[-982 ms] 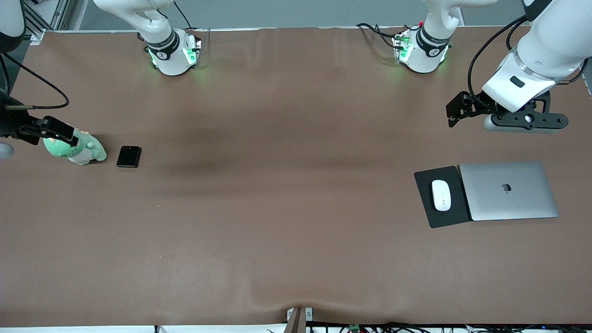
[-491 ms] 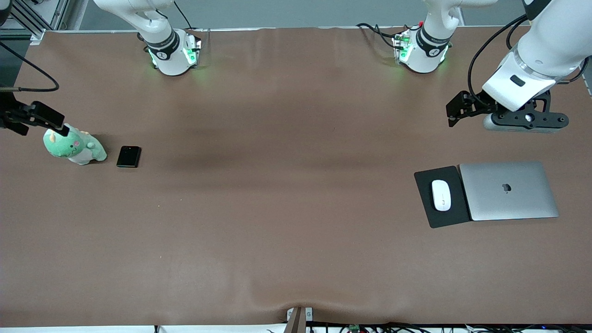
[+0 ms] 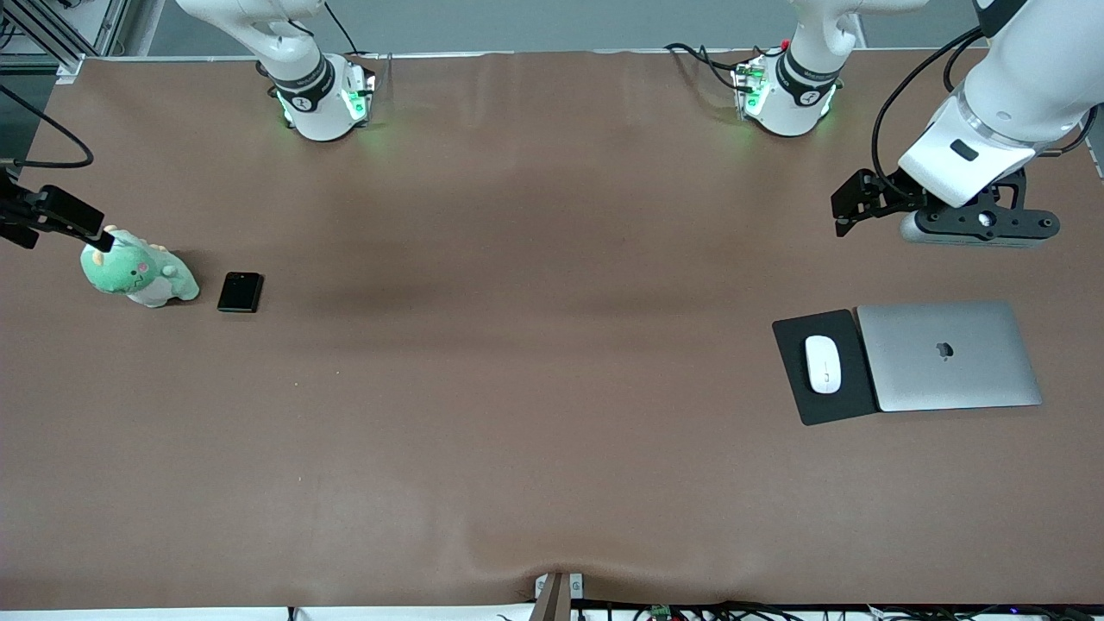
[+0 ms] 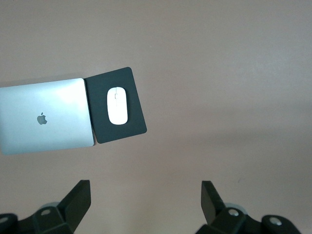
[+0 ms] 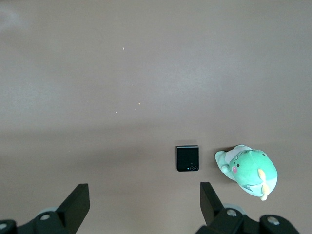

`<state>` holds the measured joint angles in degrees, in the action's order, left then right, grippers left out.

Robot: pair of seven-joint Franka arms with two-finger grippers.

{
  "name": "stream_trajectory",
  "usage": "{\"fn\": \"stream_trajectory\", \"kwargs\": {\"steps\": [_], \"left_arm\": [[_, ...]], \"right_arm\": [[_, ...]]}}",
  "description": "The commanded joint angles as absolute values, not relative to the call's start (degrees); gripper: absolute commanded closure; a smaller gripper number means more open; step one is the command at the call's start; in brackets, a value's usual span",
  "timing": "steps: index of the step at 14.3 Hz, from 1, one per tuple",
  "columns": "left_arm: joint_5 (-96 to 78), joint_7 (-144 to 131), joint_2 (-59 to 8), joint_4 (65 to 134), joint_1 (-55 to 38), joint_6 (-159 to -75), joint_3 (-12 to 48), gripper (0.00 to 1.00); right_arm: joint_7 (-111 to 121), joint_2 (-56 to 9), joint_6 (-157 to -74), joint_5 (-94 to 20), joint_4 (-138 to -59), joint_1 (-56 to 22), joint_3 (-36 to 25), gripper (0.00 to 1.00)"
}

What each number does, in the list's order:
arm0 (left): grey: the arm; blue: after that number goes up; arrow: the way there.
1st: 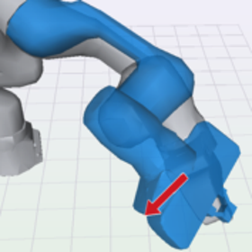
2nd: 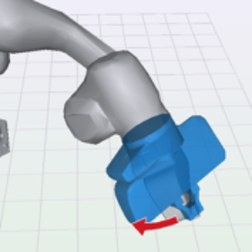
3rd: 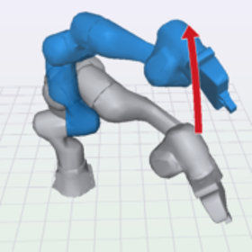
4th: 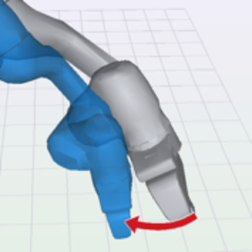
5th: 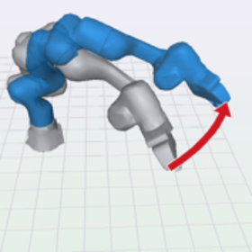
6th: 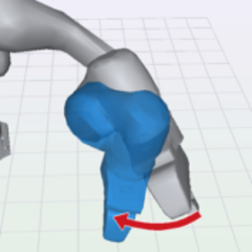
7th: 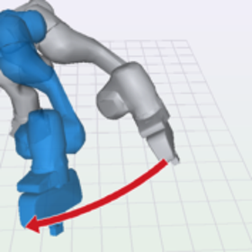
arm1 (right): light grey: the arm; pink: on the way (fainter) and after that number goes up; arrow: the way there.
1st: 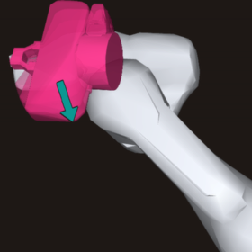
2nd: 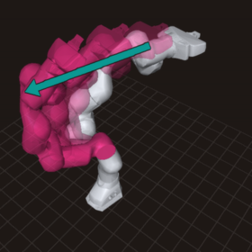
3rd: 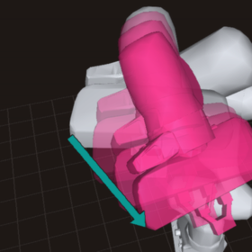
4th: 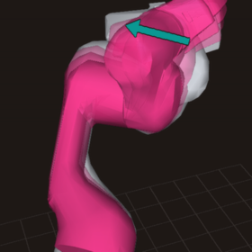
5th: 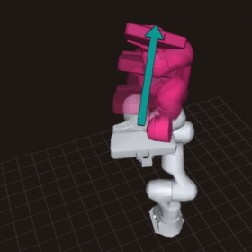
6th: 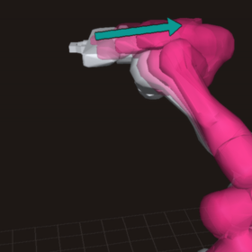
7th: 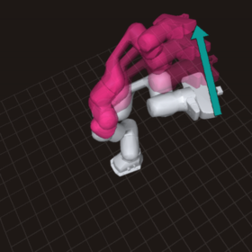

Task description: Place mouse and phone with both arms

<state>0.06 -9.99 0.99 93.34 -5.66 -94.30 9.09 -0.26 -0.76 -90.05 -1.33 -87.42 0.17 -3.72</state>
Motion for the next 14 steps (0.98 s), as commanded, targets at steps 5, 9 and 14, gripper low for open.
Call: {"fn": "stream_trajectory", "kwargs": {"steps": [5,9,14], "left_arm": [[0.3,-10.6,1.5,92.8,-5.3,-93.8,9.3,0.00],[0.4,-10.8,1.4,92.8,-5.3,-93.9,9.2,0.00],[0.3,-10.8,1.4,92.8,-5.3,-94.0,9.1,0.00]], "right_arm": [[1.4,-0.7,-89.4,-1.1,-86.3,0.3,-4.7,0.00],[1.0,-0.7,-89.3,-1.1,-86.4,-0.1,-4.5,0.00],[1.0,-0.6,-89.3,-1.1,-86.4,-0.1,-4.5,0.00]]}}
